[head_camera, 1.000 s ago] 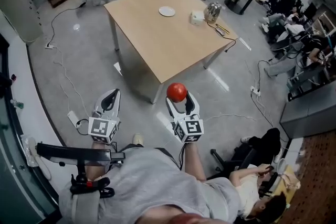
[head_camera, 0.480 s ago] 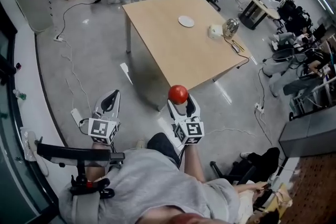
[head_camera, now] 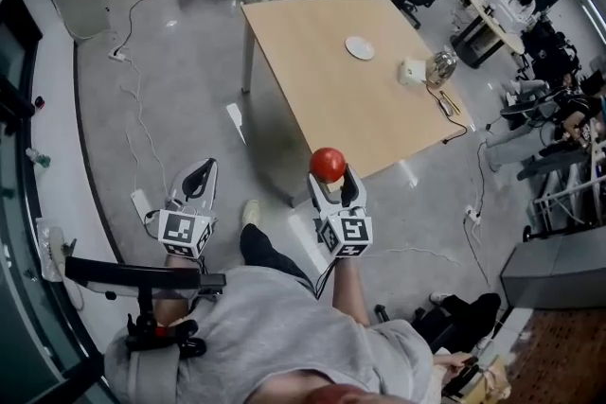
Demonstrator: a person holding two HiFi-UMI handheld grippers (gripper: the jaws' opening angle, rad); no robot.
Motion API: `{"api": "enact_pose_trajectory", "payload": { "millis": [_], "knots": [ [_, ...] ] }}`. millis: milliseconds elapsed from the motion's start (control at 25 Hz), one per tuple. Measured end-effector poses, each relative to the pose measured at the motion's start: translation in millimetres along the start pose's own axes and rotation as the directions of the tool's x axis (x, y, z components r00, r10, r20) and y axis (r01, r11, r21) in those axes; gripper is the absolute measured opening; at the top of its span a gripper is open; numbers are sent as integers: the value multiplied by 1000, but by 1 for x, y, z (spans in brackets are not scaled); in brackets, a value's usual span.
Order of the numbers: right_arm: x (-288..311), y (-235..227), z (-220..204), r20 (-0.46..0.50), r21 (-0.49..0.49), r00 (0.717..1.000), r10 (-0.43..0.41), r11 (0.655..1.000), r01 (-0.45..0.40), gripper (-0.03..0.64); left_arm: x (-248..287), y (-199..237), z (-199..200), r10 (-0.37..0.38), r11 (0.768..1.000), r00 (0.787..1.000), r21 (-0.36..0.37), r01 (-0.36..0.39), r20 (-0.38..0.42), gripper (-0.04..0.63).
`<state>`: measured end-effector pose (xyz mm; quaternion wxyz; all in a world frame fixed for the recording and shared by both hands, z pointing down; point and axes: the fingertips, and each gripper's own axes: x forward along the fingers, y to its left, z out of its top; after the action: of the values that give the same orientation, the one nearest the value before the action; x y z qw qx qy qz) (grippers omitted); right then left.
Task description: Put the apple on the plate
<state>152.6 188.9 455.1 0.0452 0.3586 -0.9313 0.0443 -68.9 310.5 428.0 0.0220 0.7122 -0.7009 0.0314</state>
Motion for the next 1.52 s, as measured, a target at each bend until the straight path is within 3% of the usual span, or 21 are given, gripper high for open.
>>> {"api": "enact_pose_trajectory", "payload": {
  "millis": [200, 400, 760, 1160, 1520],
  "knots": [
    [77, -21, 5, 12, 23, 1000, -2, 1000, 1, 364, 59, 44, 0, 10, 1000, 1000, 3, -10, -7, 18],
    [103, -28, 12, 25, 36, 1000, -1, 999, 0, 364, 79, 60, 9, 18, 1000, 1000, 16, -18, -15, 18],
    [195, -63, 6, 13, 68, 998, -56, 996, 55, 364, 177, 107, 11, -44, 999, 999, 30, 45, -31, 18],
    [238, -91, 17, -6, 68, 992, -125, 990, 125, 364, 232, 130, 11, -92, 995, 995, 25, 93, -38, 18],
    [261, -123, 14, -19, 75, 970, -242, 967, 243, 364, 298, 139, 11, -210, 977, 977, 14, 211, -35, 18]
  ]
}}
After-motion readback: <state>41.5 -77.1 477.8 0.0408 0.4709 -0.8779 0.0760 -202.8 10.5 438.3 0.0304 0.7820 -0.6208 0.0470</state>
